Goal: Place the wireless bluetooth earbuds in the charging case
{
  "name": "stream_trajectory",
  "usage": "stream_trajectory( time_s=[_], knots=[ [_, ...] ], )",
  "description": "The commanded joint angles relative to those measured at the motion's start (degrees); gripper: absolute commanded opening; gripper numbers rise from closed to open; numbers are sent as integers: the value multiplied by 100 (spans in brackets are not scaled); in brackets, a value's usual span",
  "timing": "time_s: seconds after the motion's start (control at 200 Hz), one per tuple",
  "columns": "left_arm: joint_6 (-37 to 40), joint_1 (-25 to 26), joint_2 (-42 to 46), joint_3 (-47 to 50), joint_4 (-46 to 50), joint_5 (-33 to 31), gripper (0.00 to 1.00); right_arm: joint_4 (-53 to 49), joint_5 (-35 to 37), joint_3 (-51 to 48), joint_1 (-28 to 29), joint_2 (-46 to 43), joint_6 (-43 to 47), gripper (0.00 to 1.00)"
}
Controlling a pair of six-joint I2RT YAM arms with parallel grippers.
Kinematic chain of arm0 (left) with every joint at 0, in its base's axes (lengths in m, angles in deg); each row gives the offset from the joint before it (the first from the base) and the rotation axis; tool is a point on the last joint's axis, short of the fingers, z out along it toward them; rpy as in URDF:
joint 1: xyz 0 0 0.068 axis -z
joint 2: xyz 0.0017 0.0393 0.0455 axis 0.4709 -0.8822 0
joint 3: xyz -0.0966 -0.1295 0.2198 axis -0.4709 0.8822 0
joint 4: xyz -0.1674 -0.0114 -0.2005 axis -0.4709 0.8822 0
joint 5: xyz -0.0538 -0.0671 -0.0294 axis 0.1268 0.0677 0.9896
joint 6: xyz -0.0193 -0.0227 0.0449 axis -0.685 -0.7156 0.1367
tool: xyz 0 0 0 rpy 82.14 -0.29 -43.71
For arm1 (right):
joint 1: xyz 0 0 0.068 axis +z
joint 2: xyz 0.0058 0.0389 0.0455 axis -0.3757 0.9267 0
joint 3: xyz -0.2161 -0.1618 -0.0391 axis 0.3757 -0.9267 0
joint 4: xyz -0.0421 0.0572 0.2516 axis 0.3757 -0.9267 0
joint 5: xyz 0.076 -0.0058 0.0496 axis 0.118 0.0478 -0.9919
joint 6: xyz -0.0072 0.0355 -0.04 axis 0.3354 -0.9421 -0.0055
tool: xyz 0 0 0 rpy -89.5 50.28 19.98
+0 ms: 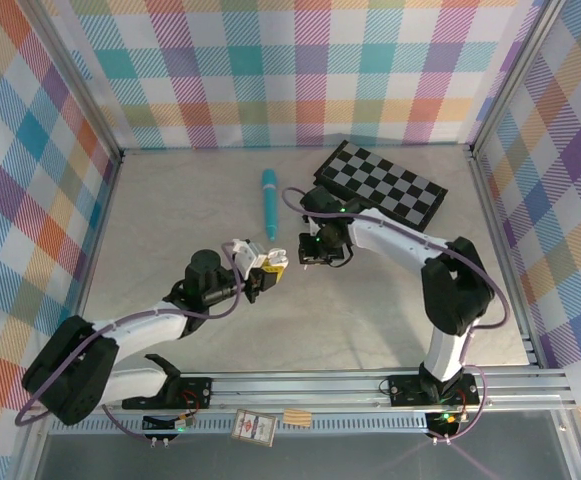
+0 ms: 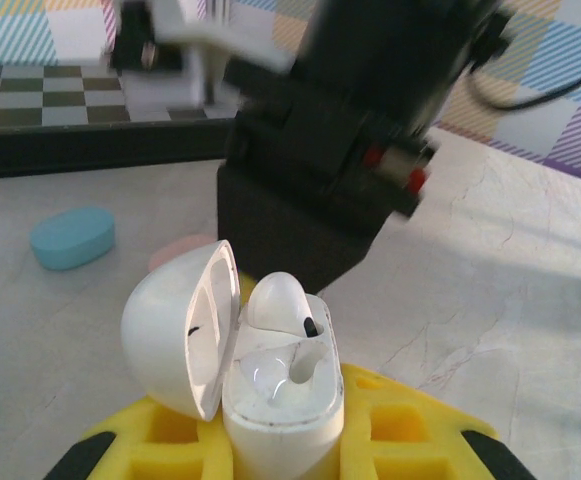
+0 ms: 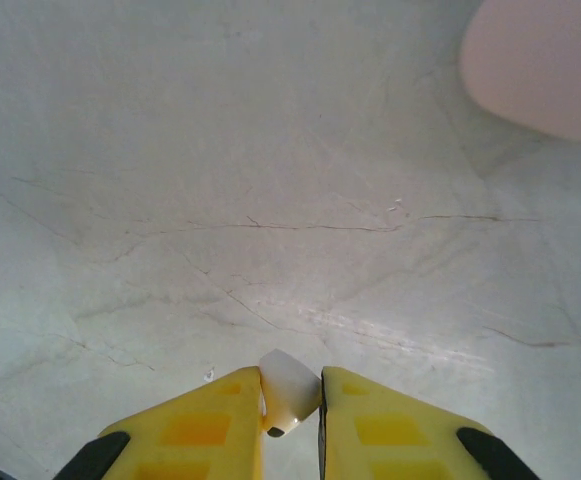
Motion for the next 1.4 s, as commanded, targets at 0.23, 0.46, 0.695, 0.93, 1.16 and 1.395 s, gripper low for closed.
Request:
stream_trajectory(
  time_s=[0.23, 0.46, 0.695, 0.93, 1.16, 1.395],
  knots=[
    [399, 203, -982, -553, -737, -179, 0, -263, 187, 59, -33, -968, -3, 20],
    [372, 312, -1257, -775, -743, -11, 0, -148, -247, 227, -29, -1202, 111, 20],
    [348, 483, -1457, -985, -730, 144, 0, -144, -350, 387, 19, -1114, 249, 20],
    [321, 620, -1465, -1102, -804, 125, 0, -155, -388, 435, 41, -1026, 299, 20],
    [178, 621, -1393, -1102, -922, 36, 0, -272, -359, 415, 71, -1009, 429, 21],
    [139, 616, -1419, -1171, -904, -26, 0, -373, -338, 391, 94, -1102, 526, 21]
  ],
)
